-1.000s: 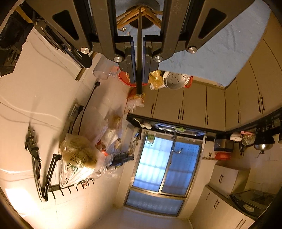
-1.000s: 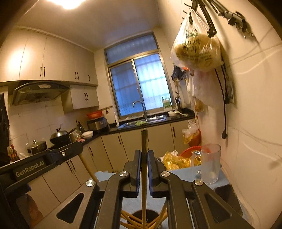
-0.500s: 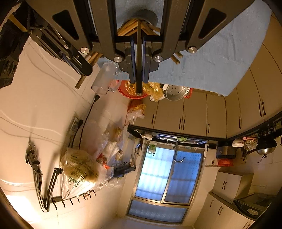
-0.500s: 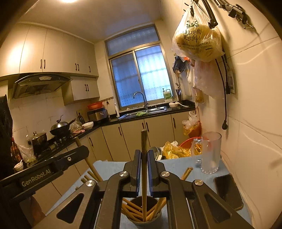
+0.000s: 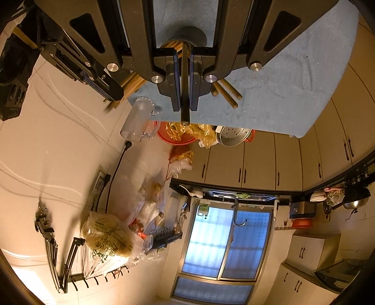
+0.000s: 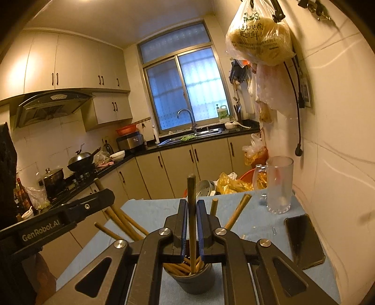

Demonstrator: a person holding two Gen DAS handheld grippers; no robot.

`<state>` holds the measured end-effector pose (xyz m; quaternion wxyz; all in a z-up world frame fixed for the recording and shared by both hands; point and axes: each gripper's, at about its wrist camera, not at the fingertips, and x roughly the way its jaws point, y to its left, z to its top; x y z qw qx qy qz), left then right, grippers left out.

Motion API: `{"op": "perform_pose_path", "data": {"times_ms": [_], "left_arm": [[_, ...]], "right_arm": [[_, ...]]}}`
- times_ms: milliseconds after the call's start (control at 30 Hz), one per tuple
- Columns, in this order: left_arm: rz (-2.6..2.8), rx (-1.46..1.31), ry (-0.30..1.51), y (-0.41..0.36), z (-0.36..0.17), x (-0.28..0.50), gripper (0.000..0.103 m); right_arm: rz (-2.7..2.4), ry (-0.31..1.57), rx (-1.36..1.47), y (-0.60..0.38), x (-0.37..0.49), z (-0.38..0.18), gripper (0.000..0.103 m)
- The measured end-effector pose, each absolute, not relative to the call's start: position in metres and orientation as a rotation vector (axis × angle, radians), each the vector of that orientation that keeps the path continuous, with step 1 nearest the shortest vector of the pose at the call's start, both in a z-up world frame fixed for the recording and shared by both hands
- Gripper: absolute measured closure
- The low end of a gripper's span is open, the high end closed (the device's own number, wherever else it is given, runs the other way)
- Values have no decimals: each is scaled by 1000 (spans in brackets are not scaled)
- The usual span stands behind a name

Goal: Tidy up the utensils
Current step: 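Open both tools and pull them back from the cup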

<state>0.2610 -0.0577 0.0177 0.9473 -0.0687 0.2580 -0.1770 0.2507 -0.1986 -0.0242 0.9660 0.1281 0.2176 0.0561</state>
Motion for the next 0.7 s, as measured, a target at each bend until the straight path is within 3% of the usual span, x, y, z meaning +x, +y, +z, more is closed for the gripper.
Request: {"op": "perform_pose_path", "data": {"times_ms": [267, 300, 333, 433, 600, 667, 700], "left_arm": [[-351, -137, 543, -53, 17, 250, 93], [-352, -139, 542, -50, 18, 246, 92], [-350, -140, 541, -48, 19, 242, 86], [-333, -152, 553, -35, 20, 224, 46], [-290, -171, 585, -6, 14, 178, 44], [-258, -158, 599, 3, 9, 155, 40], [-225, -137, 613, 8, 5, 140, 38]], "right_arm": [[123, 457, 294, -203, 241, -24, 90], [122, 453, 300, -204, 237, -22, 86], [121, 450, 305, -205, 231, -20, 82], [122, 459, 327, -208, 211, -15, 73], [144, 517, 374, -208, 167, -15, 67], [150, 528, 382, -206, 142, -13, 60], [154, 529, 388, -206, 132, -12, 50]]}}
